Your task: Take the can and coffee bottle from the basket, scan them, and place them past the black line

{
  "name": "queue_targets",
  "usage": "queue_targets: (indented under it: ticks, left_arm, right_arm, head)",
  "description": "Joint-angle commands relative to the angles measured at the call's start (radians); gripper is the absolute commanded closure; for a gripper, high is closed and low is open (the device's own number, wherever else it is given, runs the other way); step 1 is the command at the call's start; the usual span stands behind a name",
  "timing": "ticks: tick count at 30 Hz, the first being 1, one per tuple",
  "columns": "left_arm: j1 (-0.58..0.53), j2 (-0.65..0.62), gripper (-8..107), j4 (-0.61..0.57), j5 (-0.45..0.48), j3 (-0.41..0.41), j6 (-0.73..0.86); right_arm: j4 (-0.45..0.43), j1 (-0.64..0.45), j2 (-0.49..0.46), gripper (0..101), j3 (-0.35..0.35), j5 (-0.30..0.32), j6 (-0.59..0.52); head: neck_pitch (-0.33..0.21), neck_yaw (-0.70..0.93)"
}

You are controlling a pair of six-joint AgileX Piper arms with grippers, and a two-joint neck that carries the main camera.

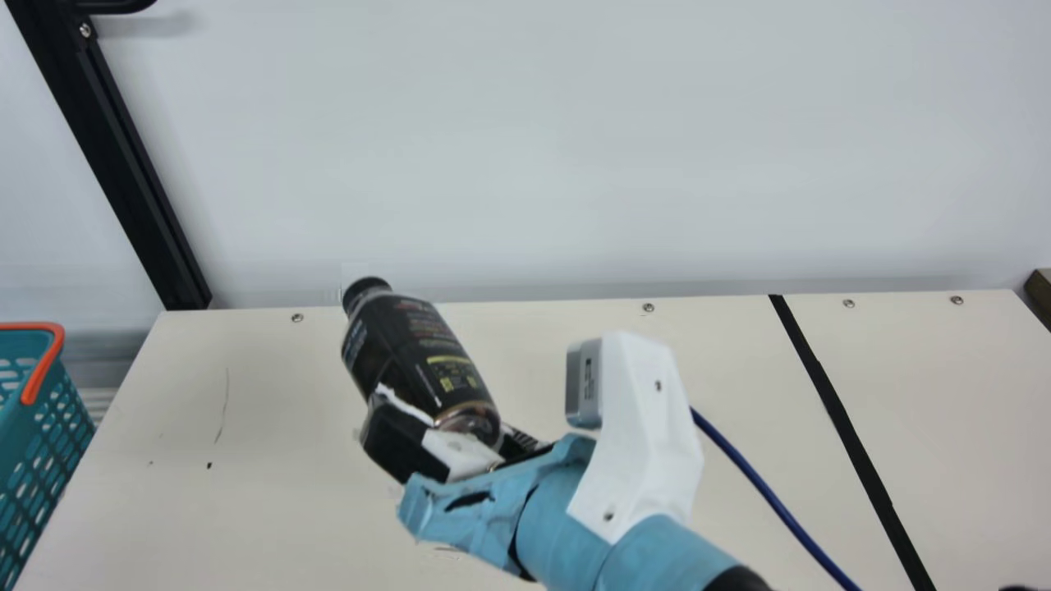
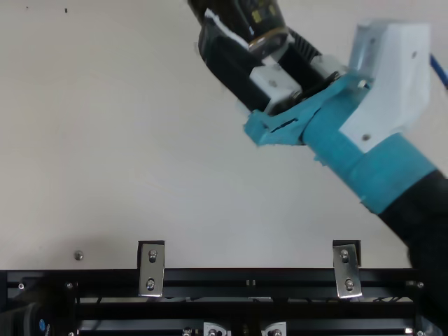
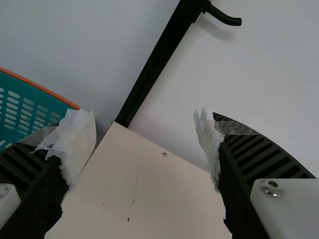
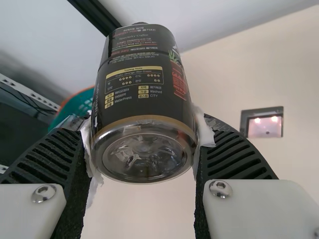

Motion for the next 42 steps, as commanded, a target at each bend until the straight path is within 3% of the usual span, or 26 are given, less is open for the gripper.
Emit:
queue_targets:
  ticks: [1, 12, 19, 22, 33, 42]
  left_arm:
    - [0.0, 0.0, 9, 0.0, 0.0, 0.0, 0.0]
    - [0.0, 0.0, 9, 0.0, 0.0, 0.0, 0.0]
    - [0.0, 0.0, 9, 0.0, 0.0, 0.0, 0.0]
    - [0.0, 0.0, 9, 0.0, 0.0, 0.0, 0.0]
    - [0.0, 0.0, 9, 0.0, 0.0, 0.0, 0.0]
    - [0.0, 0.0, 9, 0.0, 0.0, 0.0, 0.0]
  right_arm:
    - [-0.111, 0.005, 0.026, 101, 0.017, -0.042, 0.084]
    - [-0.534, -0.051, 0.219, 101, 0.06, -0.207, 0.428]
    - [-0.748, -0.145, 0.346, 101, 0.047, -0.304, 0.562]
    - [-0.801, -0.18, 0.386, 101, 0.032, -0.328, 0.586]
    - [-0.868, -0.239, 0.468, 101, -0.028, -0.351, 0.606]
    - [-0.768, -0.282, 0.495, 101, -0.039, -0.354, 0.509]
  head:
    - [-0.016, -0.01]
    - [-0.016, -0.01]
    - [-0.016, -0.01]
    - [-0.016, -0.01]
    - [-0.016, -0.01]
    - [-0.016, -0.01]
